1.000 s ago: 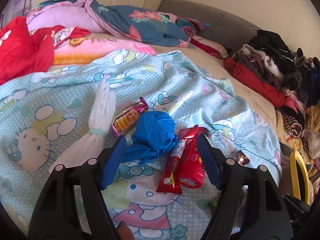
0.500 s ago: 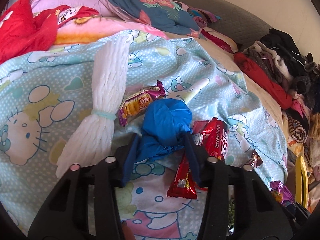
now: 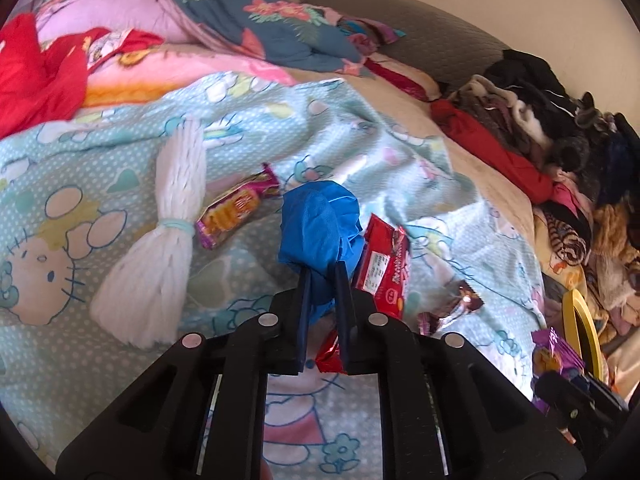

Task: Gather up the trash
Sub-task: 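Grasp the blue plastic bag with the left tool while the right tool grasps the purple foil wrapper, then carry the blue bag with the left tool while the right tool carries the purple wrapper over the bin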

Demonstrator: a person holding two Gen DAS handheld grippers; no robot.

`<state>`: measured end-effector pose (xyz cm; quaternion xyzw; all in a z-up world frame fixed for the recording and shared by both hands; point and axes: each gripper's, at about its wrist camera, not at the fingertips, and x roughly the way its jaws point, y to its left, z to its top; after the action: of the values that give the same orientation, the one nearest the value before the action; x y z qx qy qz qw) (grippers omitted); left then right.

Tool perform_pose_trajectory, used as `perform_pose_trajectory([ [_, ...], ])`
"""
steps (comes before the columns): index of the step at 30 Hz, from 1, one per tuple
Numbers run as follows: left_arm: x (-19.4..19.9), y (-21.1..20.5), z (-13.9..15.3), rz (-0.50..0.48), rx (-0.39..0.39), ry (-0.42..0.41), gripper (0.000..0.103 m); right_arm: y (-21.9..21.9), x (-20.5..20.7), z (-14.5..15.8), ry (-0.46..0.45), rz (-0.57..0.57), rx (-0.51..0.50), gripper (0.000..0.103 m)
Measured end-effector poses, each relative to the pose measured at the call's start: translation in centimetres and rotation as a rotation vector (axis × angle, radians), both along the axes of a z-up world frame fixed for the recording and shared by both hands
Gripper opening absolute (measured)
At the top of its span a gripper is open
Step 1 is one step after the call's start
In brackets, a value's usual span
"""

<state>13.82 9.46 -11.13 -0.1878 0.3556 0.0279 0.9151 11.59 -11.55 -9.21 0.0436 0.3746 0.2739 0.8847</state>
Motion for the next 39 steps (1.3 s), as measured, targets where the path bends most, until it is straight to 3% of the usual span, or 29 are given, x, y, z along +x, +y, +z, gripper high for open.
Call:
perform_pose_trajectory([
  [15, -1.1, -3.4, 4.9, -0.088, -0.005, -0.121, 0.004, -2.9, -0.2, 2.3, -0.045, -0.036, 0.055, 0.025],
  [39, -2.3, -10.2, 8.8, -0.215, 0.024, -0.195, 0.002, -8.4, -0.2, 5.4, -0.088, -0.134, 0.1, 0.025],
])
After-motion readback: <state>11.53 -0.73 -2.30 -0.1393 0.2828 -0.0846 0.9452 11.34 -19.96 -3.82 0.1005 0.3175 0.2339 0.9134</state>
